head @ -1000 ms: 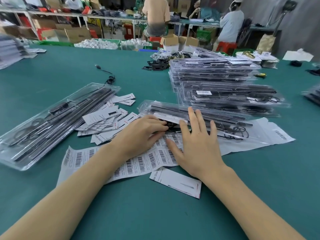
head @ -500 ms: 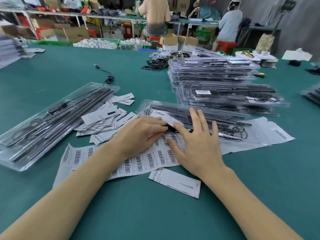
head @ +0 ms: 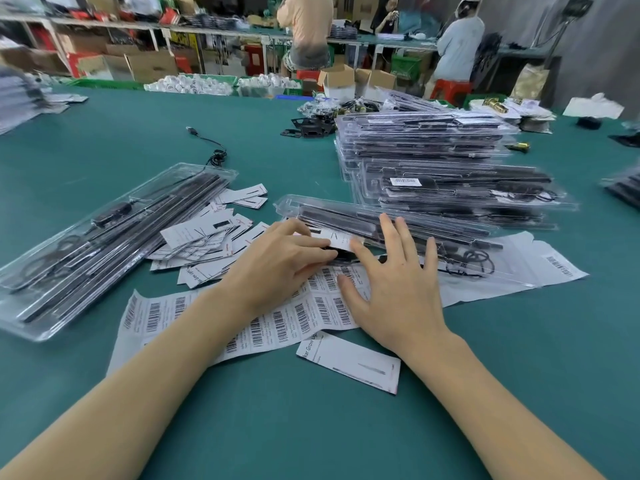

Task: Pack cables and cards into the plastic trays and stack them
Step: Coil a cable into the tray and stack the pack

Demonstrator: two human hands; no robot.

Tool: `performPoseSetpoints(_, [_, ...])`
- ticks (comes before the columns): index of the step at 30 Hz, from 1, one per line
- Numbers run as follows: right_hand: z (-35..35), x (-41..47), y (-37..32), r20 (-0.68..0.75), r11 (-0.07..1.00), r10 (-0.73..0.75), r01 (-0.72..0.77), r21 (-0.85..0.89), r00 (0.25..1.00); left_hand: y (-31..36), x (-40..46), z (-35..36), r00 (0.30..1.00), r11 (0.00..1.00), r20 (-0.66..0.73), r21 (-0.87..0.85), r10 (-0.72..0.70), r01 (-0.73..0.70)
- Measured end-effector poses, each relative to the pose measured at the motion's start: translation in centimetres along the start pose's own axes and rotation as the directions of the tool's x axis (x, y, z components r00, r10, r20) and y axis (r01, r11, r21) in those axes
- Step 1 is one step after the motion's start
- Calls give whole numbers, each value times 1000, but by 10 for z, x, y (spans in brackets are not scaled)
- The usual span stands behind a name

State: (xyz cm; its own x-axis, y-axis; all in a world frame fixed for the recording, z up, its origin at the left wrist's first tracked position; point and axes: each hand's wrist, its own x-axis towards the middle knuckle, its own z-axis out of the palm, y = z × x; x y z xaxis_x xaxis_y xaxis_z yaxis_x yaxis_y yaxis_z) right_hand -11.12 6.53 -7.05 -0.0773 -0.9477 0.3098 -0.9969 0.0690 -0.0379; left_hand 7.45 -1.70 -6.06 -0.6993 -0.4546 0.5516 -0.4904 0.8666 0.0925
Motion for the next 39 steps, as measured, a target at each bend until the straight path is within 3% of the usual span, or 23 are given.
performPoseSetpoints(14, [-2,-2,-2,-6,998,-15,16,60,1000,2,2,-2,998,989,-9,-135,-55,53])
performPoseSetpoints(19, [-9,-2,-2,-338,879,-127,263,397,933,2,2,-2,997,991,1,-113,-77,76])
performPoseSetpoints(22, [-12,12,-5,-278,856,-137,255,449,951,6,3,-5,995,994,22,-46,-98,99])
performPoseSetpoints(26, [-4,27,2,-271,863,-177,282,419,946,13,10,-14,968,975,200,192,-150,111])
performPoseSetpoints(29, [5,29,9,-284,829,-157,282,482,946,13,16,-25,918,965,363,255,-161,68])
performPoseSetpoints(35, [11,28,12,-229,802,-155,258,539,961,5,14,-41,694,978,694,71,-190,197])
performPoseSetpoints(37, [10,29,11,-218,812,-150,246,529,964,-2,14,-44,669,972,725,5,-165,235])
performPoseSetpoints(39, [9,29,10,-205,818,-137,227,528,969,-8,15,-46,704,965,693,-43,-158,259])
